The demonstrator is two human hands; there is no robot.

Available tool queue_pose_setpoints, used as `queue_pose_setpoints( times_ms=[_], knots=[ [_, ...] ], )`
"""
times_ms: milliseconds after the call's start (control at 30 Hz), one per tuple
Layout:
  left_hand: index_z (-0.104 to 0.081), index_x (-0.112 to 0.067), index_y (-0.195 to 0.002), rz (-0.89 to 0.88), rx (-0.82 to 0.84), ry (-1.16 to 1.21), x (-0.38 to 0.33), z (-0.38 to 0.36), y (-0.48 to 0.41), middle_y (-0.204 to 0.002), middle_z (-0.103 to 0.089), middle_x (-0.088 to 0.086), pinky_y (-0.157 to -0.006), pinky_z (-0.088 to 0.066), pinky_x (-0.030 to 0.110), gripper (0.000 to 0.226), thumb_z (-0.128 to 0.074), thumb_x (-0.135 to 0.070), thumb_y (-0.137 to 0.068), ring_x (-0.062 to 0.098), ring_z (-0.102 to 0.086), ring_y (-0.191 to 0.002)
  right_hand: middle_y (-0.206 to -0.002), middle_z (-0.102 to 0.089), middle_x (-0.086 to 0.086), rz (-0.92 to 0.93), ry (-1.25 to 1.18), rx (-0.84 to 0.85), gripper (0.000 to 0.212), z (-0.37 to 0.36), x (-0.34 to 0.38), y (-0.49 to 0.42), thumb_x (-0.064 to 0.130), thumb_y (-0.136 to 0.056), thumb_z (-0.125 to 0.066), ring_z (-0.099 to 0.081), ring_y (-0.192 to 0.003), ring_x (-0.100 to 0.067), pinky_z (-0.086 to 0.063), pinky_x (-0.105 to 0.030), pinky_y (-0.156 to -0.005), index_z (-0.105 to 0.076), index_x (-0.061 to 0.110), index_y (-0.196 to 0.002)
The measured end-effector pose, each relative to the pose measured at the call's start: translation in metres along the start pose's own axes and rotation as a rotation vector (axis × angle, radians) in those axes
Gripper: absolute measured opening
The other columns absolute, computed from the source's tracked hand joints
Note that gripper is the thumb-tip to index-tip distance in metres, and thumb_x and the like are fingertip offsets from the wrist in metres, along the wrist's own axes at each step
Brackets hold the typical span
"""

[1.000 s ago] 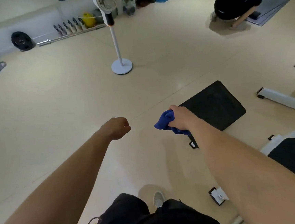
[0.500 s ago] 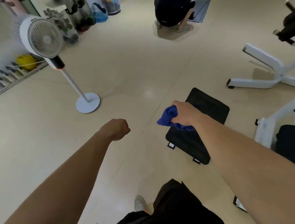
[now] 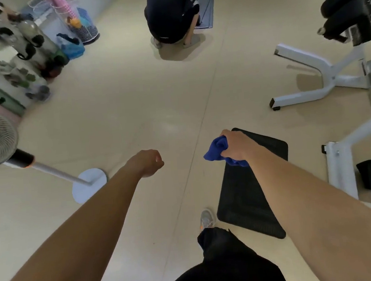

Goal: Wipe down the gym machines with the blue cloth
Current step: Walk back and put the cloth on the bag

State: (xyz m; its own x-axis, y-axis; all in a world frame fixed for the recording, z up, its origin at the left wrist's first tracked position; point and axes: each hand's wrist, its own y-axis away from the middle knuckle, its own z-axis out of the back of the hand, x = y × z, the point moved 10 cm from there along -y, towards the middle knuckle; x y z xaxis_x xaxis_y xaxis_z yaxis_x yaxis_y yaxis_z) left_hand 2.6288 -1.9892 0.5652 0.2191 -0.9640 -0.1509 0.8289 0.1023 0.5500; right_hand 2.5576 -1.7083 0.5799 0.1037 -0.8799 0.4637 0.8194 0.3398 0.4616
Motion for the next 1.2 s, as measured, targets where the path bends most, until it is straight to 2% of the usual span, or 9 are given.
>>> queue_pose_setpoints(
  times_ms=[233,467,700,800,867,967,1033,1100,1200],
  knots=[
    [-0.062,-0.027,-0.106,-0.135,-0.038,-0.008,-0.053,0.128,-0.156,-0.116,-0.064,-0.003,-0.090,-0.049,0.038,0.022,-0.048,-0.037,-0.094,0.021,-0.057,-0.104,-0.107,-0.063,-0.004,-0.023,-0.071,-0.081,0.045,0.107,0.005,-0.138,0.016,-0.082,-0.071,-0.063,-0.089,-0.024,-0.055,-0.039,-0.077,-0.051,0.018,-0.122],
    [-0.061,-0.028,-0.107,-0.247,-0.001,-0.075,-0.094,0.215,-0.322,-0.113,-0.063,-0.003,-0.085,-0.049,0.036,0.021,-0.047,-0.039,-0.095,0.019,-0.057,-0.099,-0.094,-0.064,-0.001,-0.119,-0.124,-0.098,0.040,0.184,-0.012,-0.283,0.014,-0.081,-0.067,-0.065,-0.079,-0.021,-0.056,-0.039,-0.072,-0.051,0.020,-0.117],
    [-0.061,-0.025,-0.115,-0.380,0.041,-0.178,-0.117,0.323,-0.508,-0.120,-0.063,-0.004,-0.089,-0.048,0.036,0.026,-0.048,-0.041,-0.097,0.018,-0.057,-0.107,-0.078,-0.061,0.000,-0.243,-0.265,-0.147,0.036,0.278,-0.009,-0.428,0.013,-0.081,-0.063,-0.055,-0.059,-0.019,-0.042,-0.026,-0.050,-0.050,0.020,-0.114],
    [-0.060,-0.025,-0.116,-0.418,0.051,-0.223,-0.133,0.375,-0.579,-0.121,-0.063,-0.003,-0.090,-0.048,0.037,0.028,-0.047,-0.042,-0.098,0.018,-0.057,-0.107,-0.079,-0.067,-0.003,-0.268,-0.317,-0.192,0.033,0.326,-0.006,-0.482,0.015,-0.079,-0.062,-0.065,-0.064,-0.024,-0.053,-0.035,-0.054,-0.051,0.024,-0.109],
    [-0.060,-0.024,-0.118,-0.438,0.047,-0.228,-0.147,0.408,-0.623,-0.121,-0.063,-0.002,-0.088,-0.047,0.036,0.029,-0.048,-0.041,-0.098,0.019,-0.056,-0.107,-0.074,-0.069,-0.002,-0.269,-0.366,-0.205,0.029,0.355,-0.007,-0.518,0.017,-0.078,-0.063,-0.067,-0.061,-0.023,-0.053,-0.036,-0.054,-0.051,0.026,-0.102],
    [-0.060,-0.021,-0.120,-0.458,0.065,-0.231,-0.173,0.442,-0.692,-0.123,-0.062,-0.001,-0.088,-0.046,0.035,0.031,-0.048,-0.039,-0.098,0.021,-0.056,-0.109,-0.053,-0.060,0.001,-0.295,-0.397,-0.170,0.019,0.391,-0.026,-0.574,0.018,-0.070,-0.059,-0.051,-0.040,-0.020,-0.042,-0.029,-0.043,-0.049,0.026,-0.084],
    [-0.059,-0.021,-0.121,-0.465,0.079,-0.246,-0.197,0.462,-0.739,-0.124,-0.062,-0.001,-0.090,-0.046,0.036,0.031,-0.048,-0.039,-0.099,0.022,-0.055,-0.111,-0.050,-0.052,0.000,-0.339,-0.421,-0.165,0.022,0.416,-0.052,-0.614,0.021,-0.067,-0.062,-0.037,-0.033,-0.018,-0.034,-0.023,-0.039,-0.042,0.030,-0.071],
    [-0.059,-0.021,-0.122,-0.470,0.066,-0.255,-0.226,0.484,-0.790,-0.124,-0.062,0.000,-0.089,-0.046,0.037,0.031,-0.047,-0.038,-0.099,0.022,-0.055,-0.110,-0.052,-0.048,0.003,-0.380,-0.386,-0.200,0.033,0.448,-0.087,-0.655,0.023,-0.067,-0.067,-0.033,-0.029,-0.011,-0.033,-0.019,-0.037,-0.036,0.033,-0.064],
    [-0.059,-0.020,-0.124,-0.471,0.046,-0.266,-0.273,0.520,-0.859,-0.124,-0.062,0.001,-0.090,-0.047,0.037,0.033,-0.048,-0.038,-0.099,0.022,-0.056,-0.110,-0.052,-0.048,0.004,-0.418,-0.393,-0.232,0.036,0.498,-0.142,-0.716,0.022,-0.066,-0.068,-0.035,-0.029,-0.013,-0.034,-0.020,-0.036,-0.034,0.034,-0.063]
  ],
)
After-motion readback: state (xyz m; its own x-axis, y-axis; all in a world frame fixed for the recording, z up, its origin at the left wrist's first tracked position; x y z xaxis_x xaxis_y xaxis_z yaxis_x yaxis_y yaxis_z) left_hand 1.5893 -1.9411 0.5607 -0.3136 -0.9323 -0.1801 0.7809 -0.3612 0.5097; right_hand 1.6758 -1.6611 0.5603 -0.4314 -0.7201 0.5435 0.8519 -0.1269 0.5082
